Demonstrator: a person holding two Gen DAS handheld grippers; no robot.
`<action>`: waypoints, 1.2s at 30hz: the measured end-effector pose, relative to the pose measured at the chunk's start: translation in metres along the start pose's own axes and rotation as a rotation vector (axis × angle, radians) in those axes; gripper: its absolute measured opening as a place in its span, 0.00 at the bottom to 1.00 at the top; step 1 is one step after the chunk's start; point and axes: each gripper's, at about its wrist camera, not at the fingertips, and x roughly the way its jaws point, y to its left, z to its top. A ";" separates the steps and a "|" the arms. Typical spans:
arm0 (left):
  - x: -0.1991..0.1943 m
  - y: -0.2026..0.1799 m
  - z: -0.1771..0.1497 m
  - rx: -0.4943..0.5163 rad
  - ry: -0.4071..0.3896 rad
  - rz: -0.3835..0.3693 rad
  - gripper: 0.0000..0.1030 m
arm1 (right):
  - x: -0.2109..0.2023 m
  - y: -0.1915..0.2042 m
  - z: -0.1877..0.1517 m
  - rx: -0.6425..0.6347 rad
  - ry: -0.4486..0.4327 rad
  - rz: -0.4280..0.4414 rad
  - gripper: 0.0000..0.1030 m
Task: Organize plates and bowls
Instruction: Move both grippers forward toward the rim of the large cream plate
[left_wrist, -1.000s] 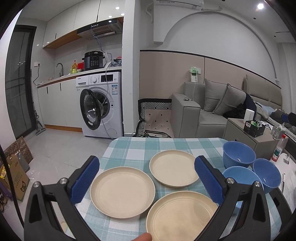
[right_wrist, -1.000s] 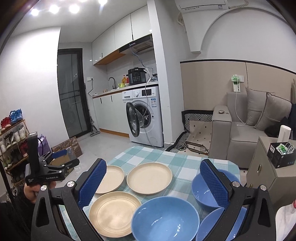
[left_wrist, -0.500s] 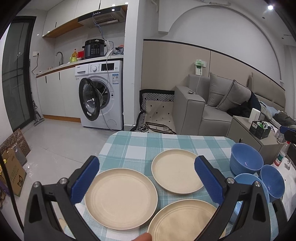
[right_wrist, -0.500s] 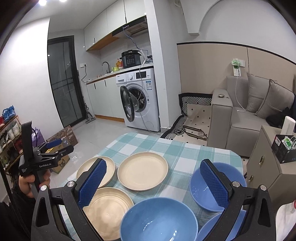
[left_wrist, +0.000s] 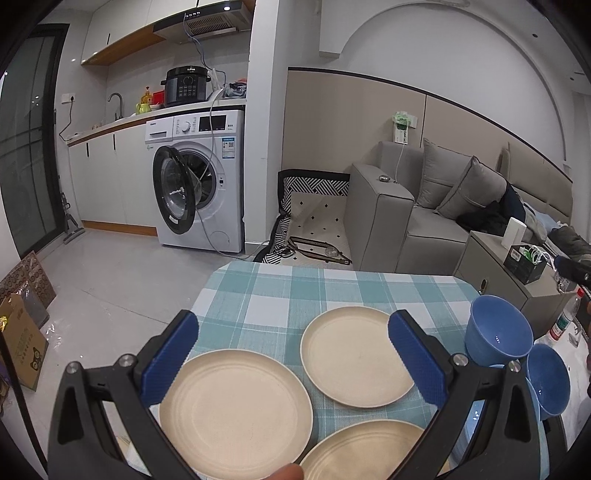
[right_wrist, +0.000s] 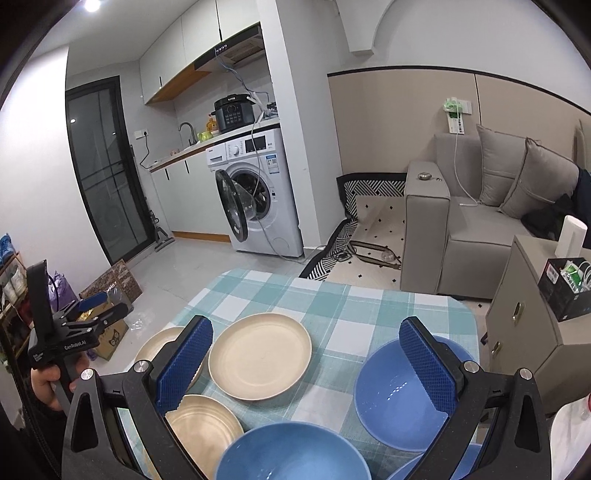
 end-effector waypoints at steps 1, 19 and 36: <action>0.003 0.000 0.001 -0.001 0.003 -0.001 1.00 | 0.004 0.000 0.000 -0.004 0.011 0.001 1.00; 0.067 -0.010 -0.007 0.037 0.125 -0.017 1.00 | 0.092 -0.004 -0.016 0.024 0.243 0.007 1.00; 0.123 -0.006 -0.022 0.037 0.251 -0.008 1.00 | 0.163 0.013 -0.034 0.001 0.410 0.004 1.00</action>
